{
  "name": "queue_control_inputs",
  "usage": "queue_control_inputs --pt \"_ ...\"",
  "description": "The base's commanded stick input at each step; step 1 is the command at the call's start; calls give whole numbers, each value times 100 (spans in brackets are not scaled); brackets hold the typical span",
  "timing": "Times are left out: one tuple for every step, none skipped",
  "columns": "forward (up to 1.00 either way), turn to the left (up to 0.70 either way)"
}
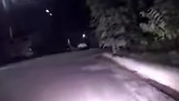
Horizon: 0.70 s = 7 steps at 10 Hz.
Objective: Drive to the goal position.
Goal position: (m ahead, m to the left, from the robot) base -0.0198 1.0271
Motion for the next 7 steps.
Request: queue_control_inputs --pt "45 0" --pt "45 0" --pt "45 0" --pt "45 0" --pt "45 0" --pt "45 0" --pt "45 0"
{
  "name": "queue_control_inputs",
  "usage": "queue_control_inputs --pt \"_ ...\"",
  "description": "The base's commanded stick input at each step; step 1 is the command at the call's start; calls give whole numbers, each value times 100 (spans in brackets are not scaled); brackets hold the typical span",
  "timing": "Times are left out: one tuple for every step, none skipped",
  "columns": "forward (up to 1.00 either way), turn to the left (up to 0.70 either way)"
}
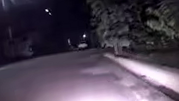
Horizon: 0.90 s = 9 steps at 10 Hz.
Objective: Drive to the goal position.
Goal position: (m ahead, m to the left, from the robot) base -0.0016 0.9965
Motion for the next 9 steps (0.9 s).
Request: queue_control_inputs --pt "45 0" --pt "45 0" --pt "45 0" --pt "45 0" --pt "45 0" --pt "45 0" --pt "45 0" --pt "45 0" --pt "45 0"
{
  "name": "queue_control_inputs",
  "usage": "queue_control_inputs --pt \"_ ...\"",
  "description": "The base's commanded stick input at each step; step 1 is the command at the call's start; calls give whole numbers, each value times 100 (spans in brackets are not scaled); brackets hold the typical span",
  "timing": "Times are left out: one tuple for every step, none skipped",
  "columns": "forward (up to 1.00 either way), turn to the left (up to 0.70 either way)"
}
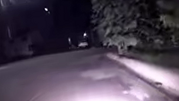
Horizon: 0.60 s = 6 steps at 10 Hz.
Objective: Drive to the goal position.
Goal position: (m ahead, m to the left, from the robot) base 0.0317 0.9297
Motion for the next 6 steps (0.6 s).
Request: queue_control_inputs --pt "45 0" --pt "45 0" --pt "45 0" --pt "22 0" --pt "0 6" --pt "0 45"
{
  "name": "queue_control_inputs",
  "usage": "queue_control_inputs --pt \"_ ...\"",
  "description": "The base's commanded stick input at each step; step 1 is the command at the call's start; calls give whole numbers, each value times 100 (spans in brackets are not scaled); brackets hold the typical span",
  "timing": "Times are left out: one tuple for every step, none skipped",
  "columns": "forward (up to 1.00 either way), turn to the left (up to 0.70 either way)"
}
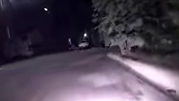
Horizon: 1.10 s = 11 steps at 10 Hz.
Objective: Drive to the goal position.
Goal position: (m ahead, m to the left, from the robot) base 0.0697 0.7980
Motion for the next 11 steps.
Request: queue_control_inputs --pt "0 45" --pt "0 45" --pt "0 45" --pt "0 45" --pt "0 45" --pt "0 45" --pt "0 45" --pt "0 45" --pt "0 45" --pt "0 45" --pt "0 45"
